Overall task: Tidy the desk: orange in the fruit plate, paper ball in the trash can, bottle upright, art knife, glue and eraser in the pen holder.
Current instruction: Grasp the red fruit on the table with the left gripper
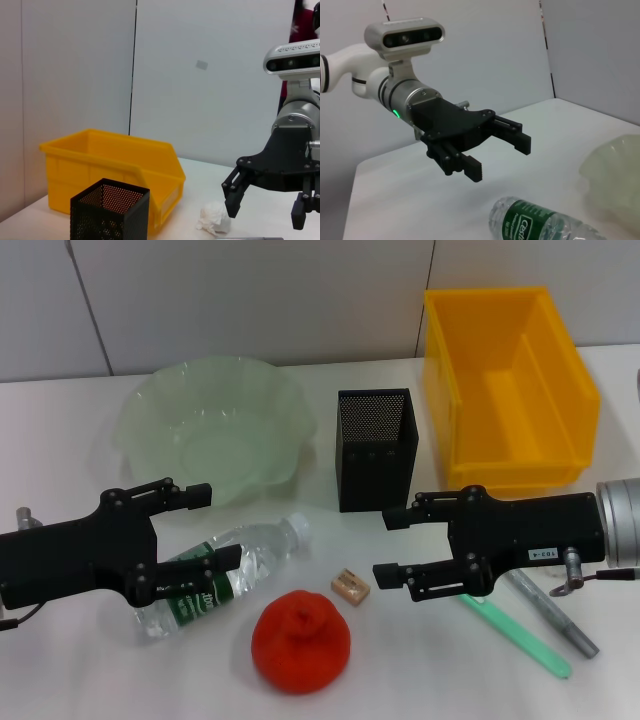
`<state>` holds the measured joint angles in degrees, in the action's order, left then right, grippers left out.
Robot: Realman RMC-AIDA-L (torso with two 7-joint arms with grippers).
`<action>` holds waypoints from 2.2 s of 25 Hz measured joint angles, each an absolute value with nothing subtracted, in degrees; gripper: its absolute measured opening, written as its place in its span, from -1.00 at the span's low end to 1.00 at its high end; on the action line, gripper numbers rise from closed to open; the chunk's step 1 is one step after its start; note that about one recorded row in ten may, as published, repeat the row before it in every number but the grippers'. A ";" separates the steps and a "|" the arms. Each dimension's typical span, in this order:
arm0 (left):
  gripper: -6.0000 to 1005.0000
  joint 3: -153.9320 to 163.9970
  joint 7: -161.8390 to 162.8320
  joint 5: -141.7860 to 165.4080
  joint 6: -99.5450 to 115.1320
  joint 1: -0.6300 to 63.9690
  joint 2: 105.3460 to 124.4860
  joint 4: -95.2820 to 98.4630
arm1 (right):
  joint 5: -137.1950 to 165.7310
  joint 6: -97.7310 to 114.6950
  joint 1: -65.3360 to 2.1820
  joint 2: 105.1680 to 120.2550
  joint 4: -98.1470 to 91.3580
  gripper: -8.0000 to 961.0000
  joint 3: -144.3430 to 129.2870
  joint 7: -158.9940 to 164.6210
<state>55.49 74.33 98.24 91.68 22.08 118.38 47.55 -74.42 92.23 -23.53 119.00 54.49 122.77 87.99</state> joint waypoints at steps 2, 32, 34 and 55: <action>0.61 55.56 74.33 98.25 91.78 22.21 118.33 47.59 | -74.42 92.51 -23.56 119.00 54.64 0.59 122.73 87.99; 0.61 55.65 74.81 99.58 92.03 22.54 118.35 47.69 | -74.04 93.36 -23.61 119.11 54.94 0.60 122.70 87.88; 0.61 55.64 74.84 99.58 92.09 22.57 118.39 47.69 | -73.93 93.34 -23.64 119.16 54.94 0.60 122.70 87.88; 0.61 55.63 75.29 99.28 92.16 22.37 118.48 47.65 | -73.82 93.53 -23.47 119.20 54.78 0.59 122.70 87.89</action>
